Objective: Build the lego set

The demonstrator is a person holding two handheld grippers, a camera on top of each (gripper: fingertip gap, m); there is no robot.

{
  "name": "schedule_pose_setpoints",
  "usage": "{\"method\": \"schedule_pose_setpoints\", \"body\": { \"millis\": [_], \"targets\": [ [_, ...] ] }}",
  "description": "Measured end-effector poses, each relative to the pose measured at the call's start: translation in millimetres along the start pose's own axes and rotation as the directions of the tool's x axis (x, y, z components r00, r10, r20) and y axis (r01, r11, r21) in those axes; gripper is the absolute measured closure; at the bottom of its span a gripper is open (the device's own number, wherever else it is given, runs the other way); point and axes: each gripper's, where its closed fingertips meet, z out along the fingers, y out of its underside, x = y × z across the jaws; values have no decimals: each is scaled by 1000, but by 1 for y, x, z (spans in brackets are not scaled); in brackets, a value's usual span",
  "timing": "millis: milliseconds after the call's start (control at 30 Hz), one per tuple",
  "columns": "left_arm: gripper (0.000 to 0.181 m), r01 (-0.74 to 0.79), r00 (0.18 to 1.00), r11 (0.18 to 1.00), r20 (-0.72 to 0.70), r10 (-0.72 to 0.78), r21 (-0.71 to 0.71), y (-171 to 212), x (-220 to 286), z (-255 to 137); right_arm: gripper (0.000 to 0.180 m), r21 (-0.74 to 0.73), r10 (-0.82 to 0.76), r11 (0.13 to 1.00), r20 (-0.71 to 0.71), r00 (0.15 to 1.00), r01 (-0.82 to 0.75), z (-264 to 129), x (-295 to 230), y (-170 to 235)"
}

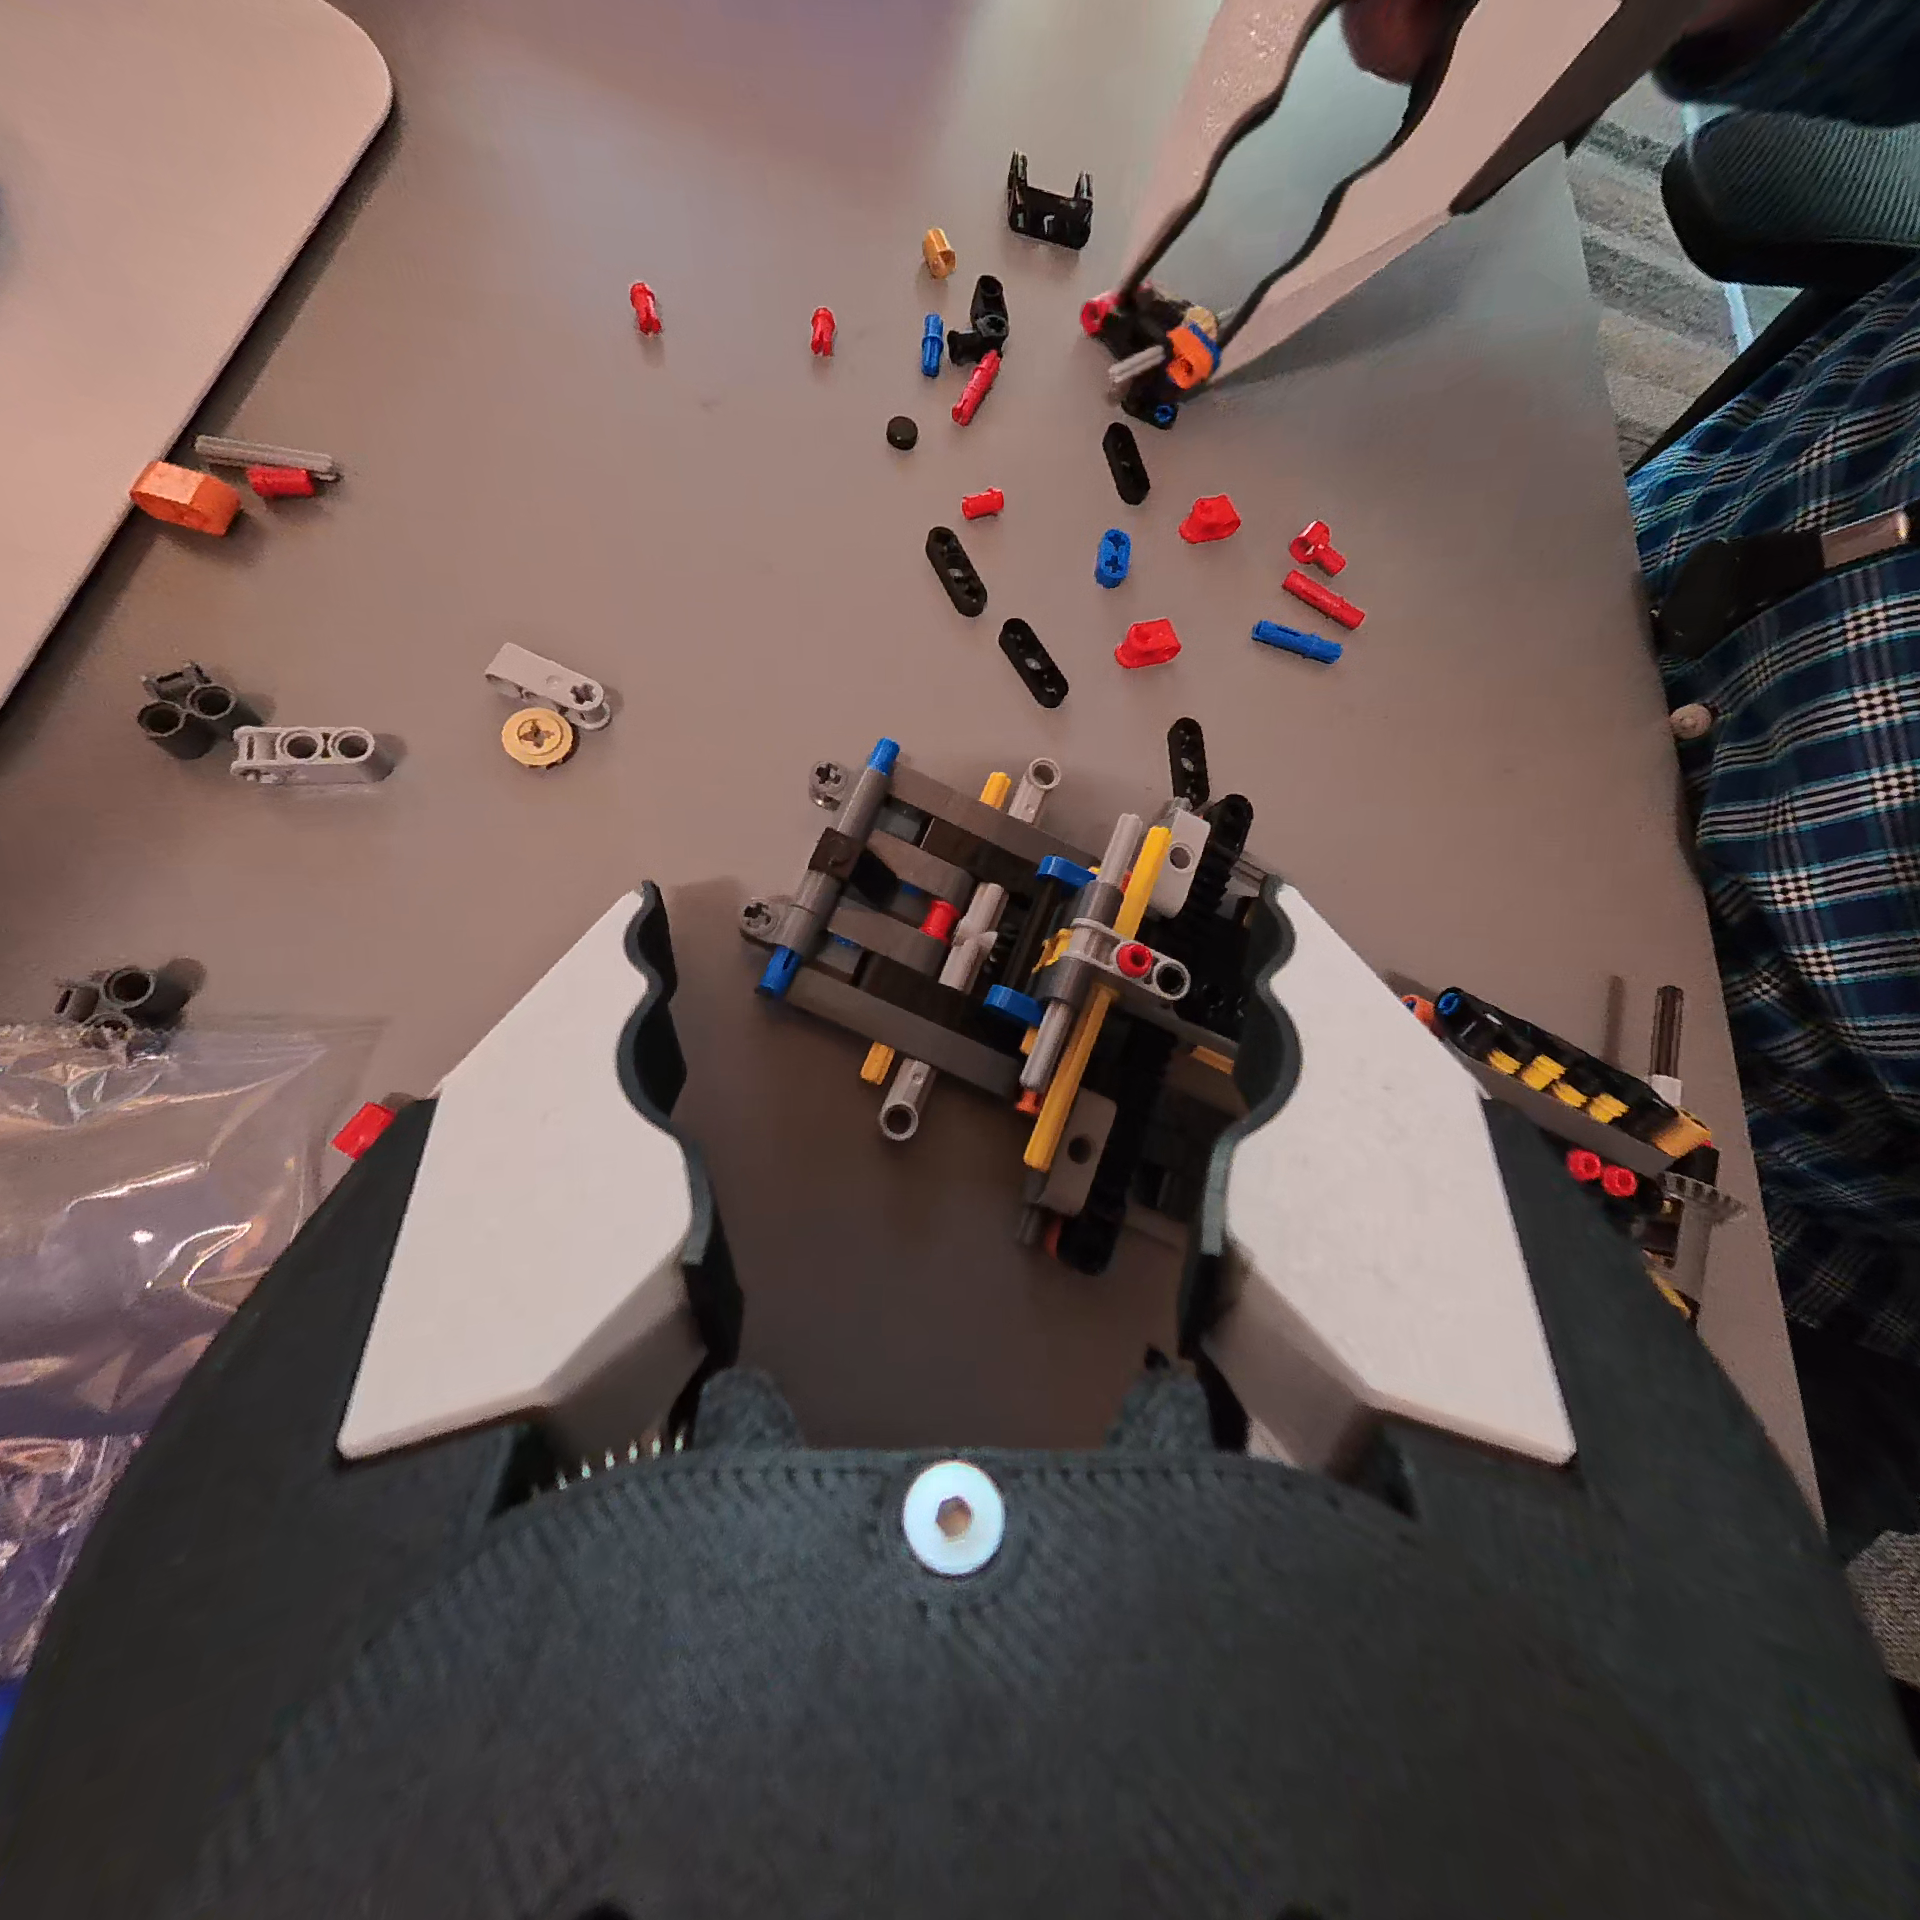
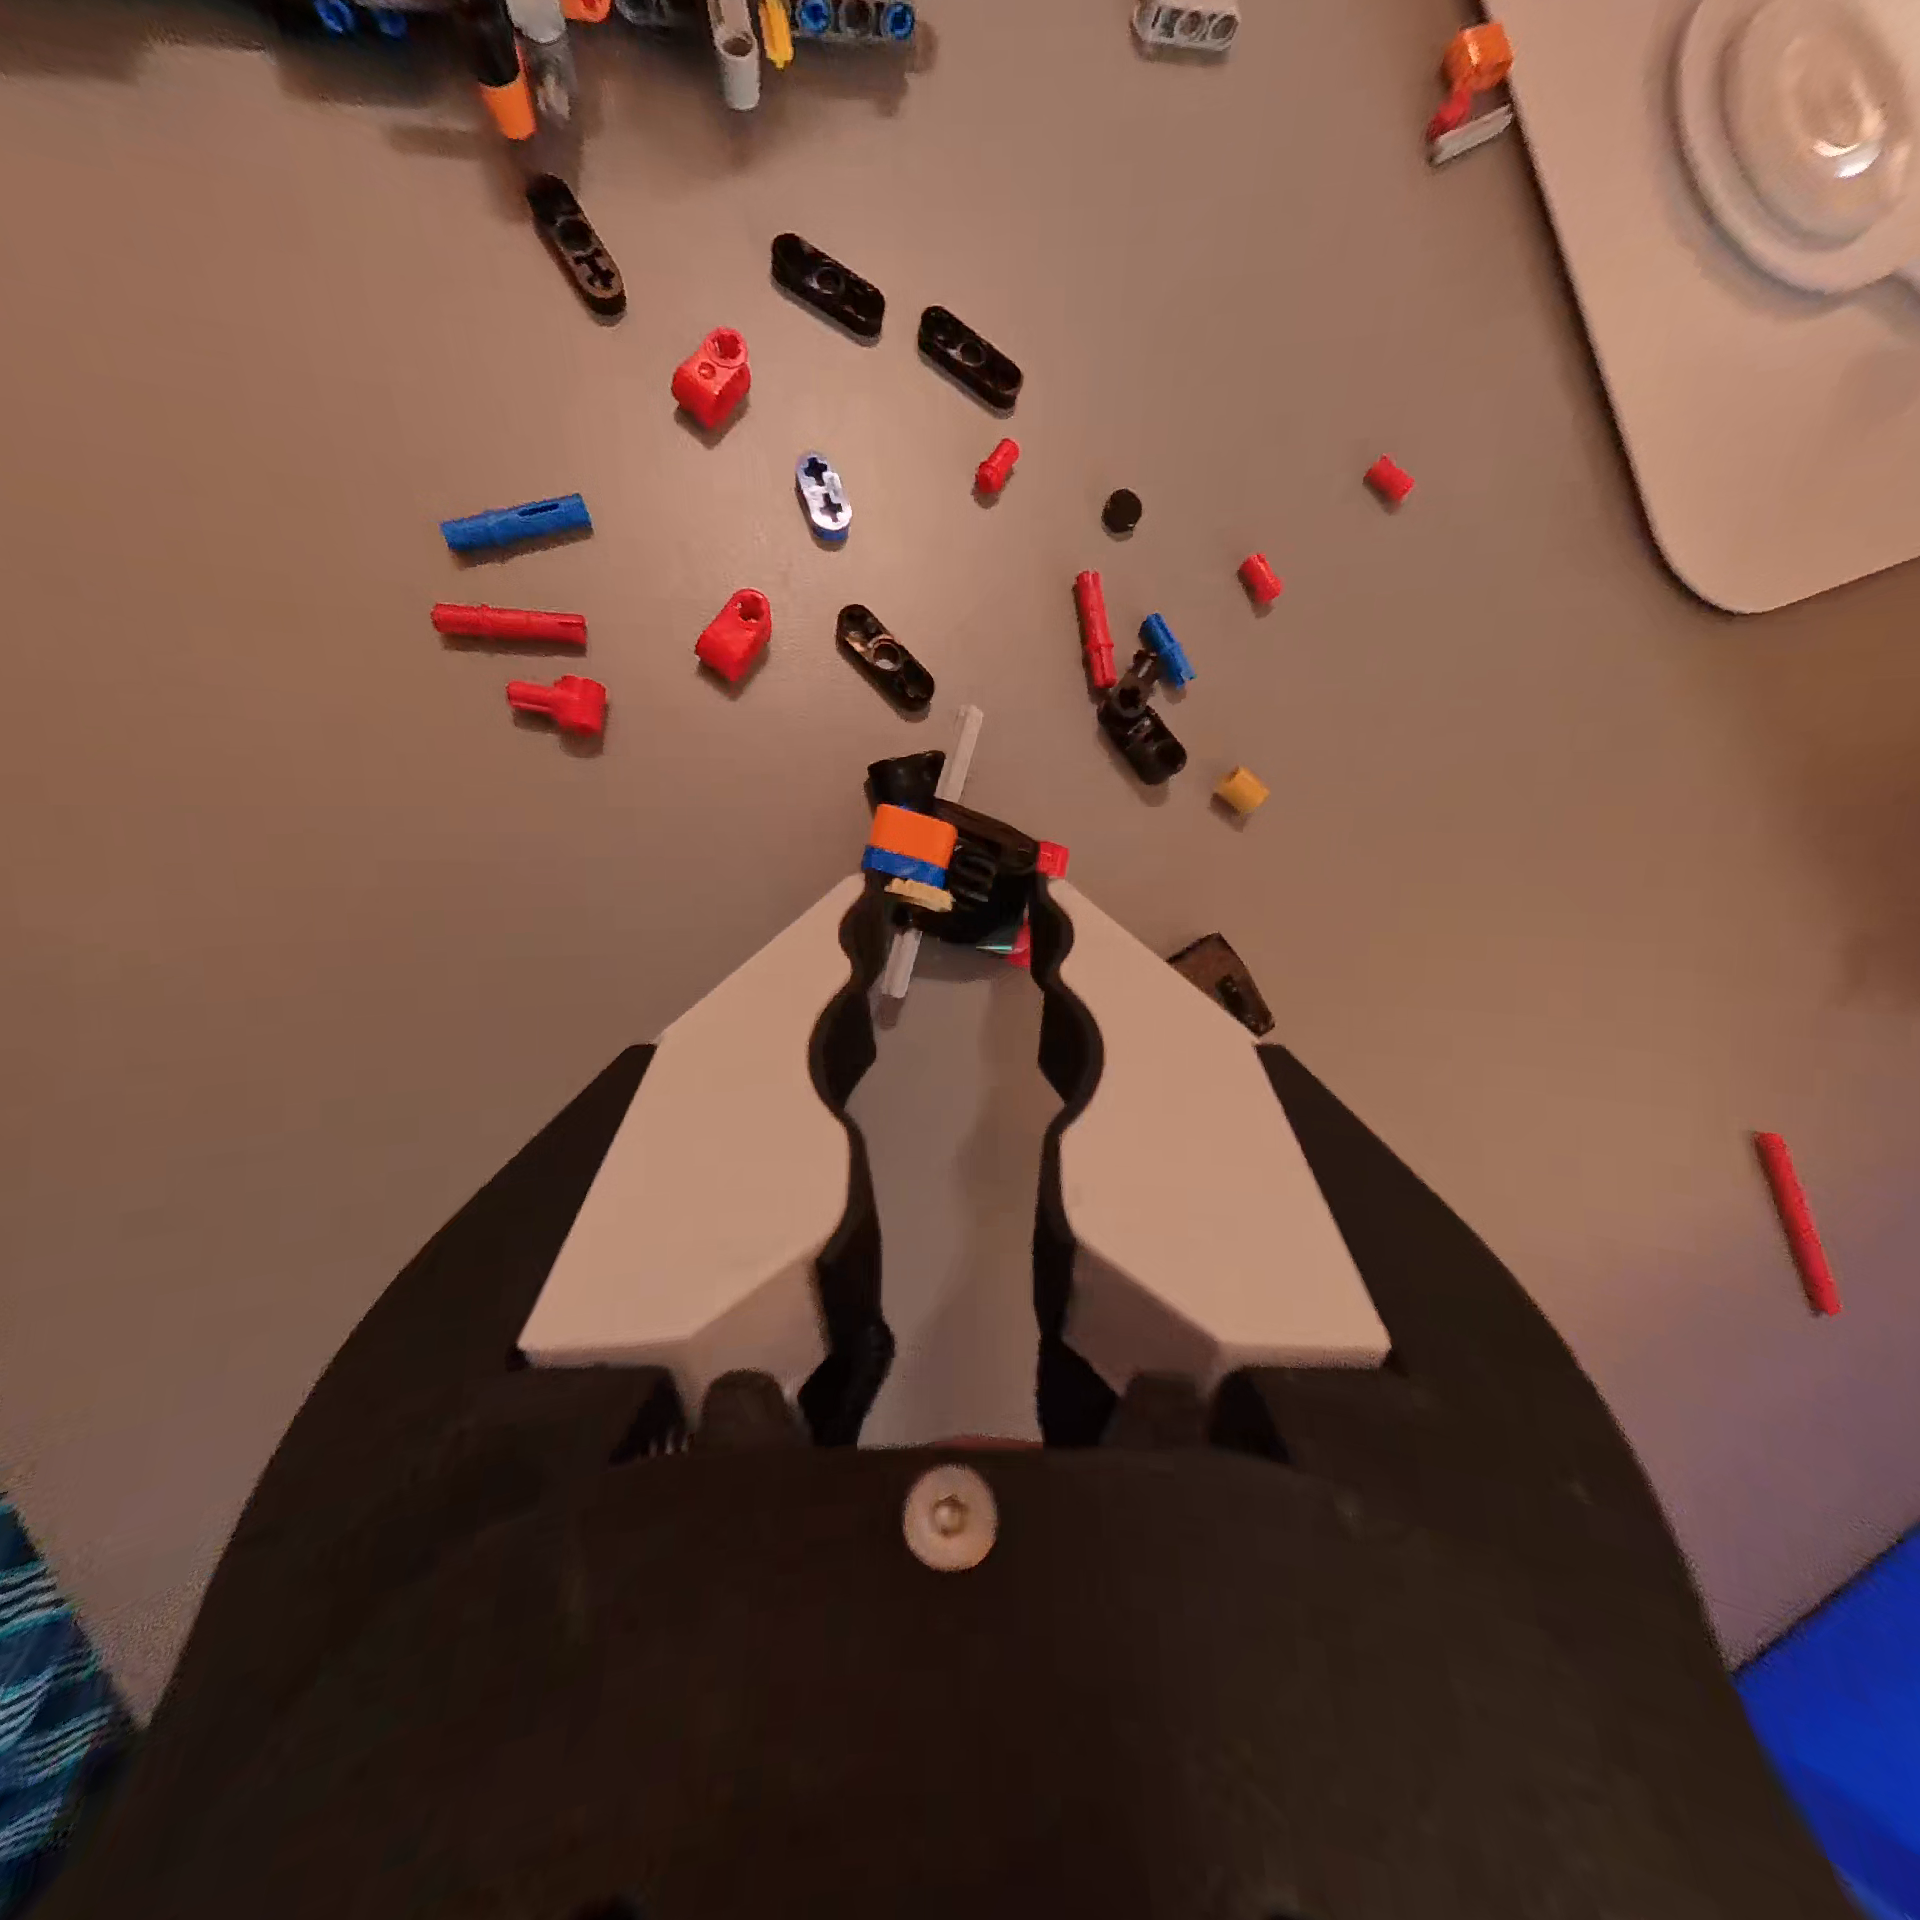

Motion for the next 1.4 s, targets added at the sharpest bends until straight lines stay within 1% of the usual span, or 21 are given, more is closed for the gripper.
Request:
{"method": "schedule_pose_setpoints", "body": {
  "millis": [167,267,333,400,433,500,567,600,667,700,833,933,1000,1067,1133,1233,1333,1400],
  "targets": [
    [73,-10,1000,1000,7,10,2,-1,1,-4,156,46,36,998,2,999,-36,0,2,-1],
    [74,-15,1000,1000,15,15,9,-2,0,-7,157,74,71,995,33,997,-74,-3,4,-4],
    [75,-26,999,1000,25,26,9,-3,0,-8,157,131,140,980,95,986,-152,-9,4,-13],
    [82,-68,996,997,52,66,32,-11,0,-9,157,176,194,959,166,967,-223,-16,5,-22],
    [85,-90,995,995,56,87,53,-17,2,-9,156,207,223,941,225,949,-270,-21,3,-30],
    [93,-152,986,984,80,145,97,-33,9,-10,157,275,290,866,402,869,-417,-34,-2,-54],
    [98,-224,973,963,91,212,149,-52,21,-9,157,312,313,790,535,785,-527,-44,0,-76],
    [104,-262,964,950,101,248,172,-61,28,-8,156,314,300,757,613,731,-574,-48,-2,-87],
    [106,-325,943,924,136,302,203,-75,36,-4,156,322,245,700,730,638,-638,-58,-7,-107],
    [108,-338,939,914,141,312,225,-82,40,-2,156,321,207,685,775,597,-654,-63,-10,-115],
    [117,-336,942,888,96,323,313,-98,59,2,157,294,102,651,880,464,-700,-68,-19,-139],
    [123,-339,939,878,54,341,337,-102,72,7,157,280,59,641,911,409,-715,-65,-21,-151],
    [131,-332,940,875,46,338,353,-105,76,7,157,262,42,636,928,371,-726,-64,-22,-157],
    [143,-316,945,869,47,323,380,-109,76,5,156,241,37,650,937,347,-721,-59,-24,-159],
    [159,-304,950,875,52,308,377,-108,72,3,156,244,21,652,941,339,-718,-58,-26,-162],
    [165,-273,959,874,40,281,402,-110,69,-2,156,256,9,640,940,341,-725,-59,-23,-167],
    [171,-260,965,874,68,255,410,-112,61,-6,156,290,16,636,922,388,-715,-58,-18,-173],
    [174,-238,971,875,79,226,421,-113,55,-9,151,347,20,636,885,465,-689,-56,-14,-176]
  ]
}}
